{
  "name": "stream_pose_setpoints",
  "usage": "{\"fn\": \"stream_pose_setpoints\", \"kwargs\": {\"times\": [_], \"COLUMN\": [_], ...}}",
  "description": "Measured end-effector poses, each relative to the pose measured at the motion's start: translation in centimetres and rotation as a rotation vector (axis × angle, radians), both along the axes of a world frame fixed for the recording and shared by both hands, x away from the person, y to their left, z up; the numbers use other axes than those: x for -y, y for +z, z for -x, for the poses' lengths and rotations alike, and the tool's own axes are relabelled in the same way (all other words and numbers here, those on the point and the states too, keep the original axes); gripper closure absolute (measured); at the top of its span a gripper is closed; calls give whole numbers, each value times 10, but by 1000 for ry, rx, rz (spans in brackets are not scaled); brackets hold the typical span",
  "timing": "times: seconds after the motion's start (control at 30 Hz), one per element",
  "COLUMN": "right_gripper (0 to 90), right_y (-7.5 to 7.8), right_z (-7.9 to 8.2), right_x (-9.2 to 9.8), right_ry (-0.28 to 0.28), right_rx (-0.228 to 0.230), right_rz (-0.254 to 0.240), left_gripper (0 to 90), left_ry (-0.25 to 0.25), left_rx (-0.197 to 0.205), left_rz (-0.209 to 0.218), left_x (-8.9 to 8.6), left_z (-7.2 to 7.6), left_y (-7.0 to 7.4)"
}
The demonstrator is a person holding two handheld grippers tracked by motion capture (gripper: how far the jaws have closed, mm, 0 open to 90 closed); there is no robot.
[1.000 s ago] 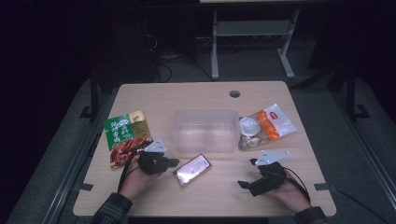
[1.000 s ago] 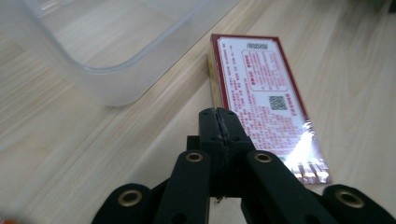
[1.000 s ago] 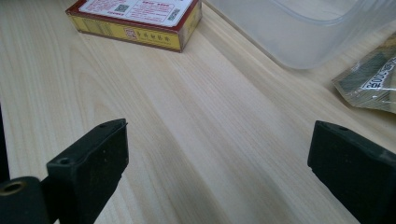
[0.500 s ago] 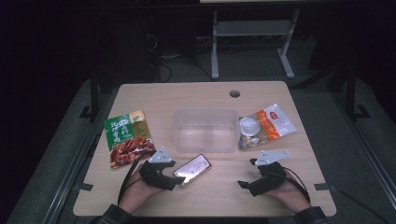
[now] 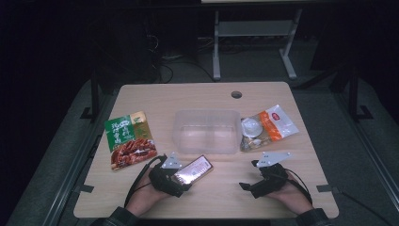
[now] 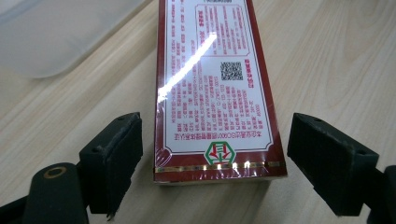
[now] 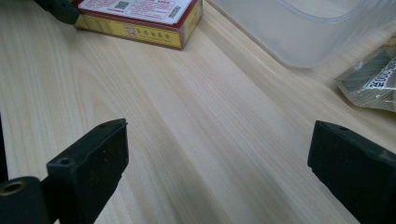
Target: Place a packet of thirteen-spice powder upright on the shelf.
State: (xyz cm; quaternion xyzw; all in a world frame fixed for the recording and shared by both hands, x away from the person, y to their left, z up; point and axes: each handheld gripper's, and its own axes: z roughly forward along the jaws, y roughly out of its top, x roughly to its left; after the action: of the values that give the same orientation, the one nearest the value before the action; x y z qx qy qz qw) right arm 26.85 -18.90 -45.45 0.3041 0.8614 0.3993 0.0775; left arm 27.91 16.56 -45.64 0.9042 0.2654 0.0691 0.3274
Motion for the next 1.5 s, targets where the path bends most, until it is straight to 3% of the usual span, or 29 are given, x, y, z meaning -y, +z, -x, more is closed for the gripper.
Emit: {"fn": "stream_pose_setpoints", "kwargs": {"times": [0.33,0.47,0.83,0.93,1.1,1.43,1.5], "right_gripper": [49,50,50,50,51,55,54], "right_y": [0,0,-1,-1,-1,1,2], "right_z": [0,-1,-1,-1,-1,-1,0], "right_x": [0,1,1,1,2,2,1], "right_ry": [-2,3,9,9,13,23,26], "right_rx": [0,8,8,7,14,15,16], "right_rz": [-4,-2,0,-1,-4,-17,-23], "left_gripper": [226,285,316,318,320,321,321], "left_ry": [-6,-9,-19,-32,-59,-110,-116], "left_rx": [8,25,11,-20,-21,18,28], "left_rz": [-35,-41,-51,-21,7,65,94], "left_x": [4,4,3,1,-3,-22,-26], "left_z": [0,1,0,-2,-2,-1,0], "left_y": [-5,-4,-3,-1,4,20,24]}}
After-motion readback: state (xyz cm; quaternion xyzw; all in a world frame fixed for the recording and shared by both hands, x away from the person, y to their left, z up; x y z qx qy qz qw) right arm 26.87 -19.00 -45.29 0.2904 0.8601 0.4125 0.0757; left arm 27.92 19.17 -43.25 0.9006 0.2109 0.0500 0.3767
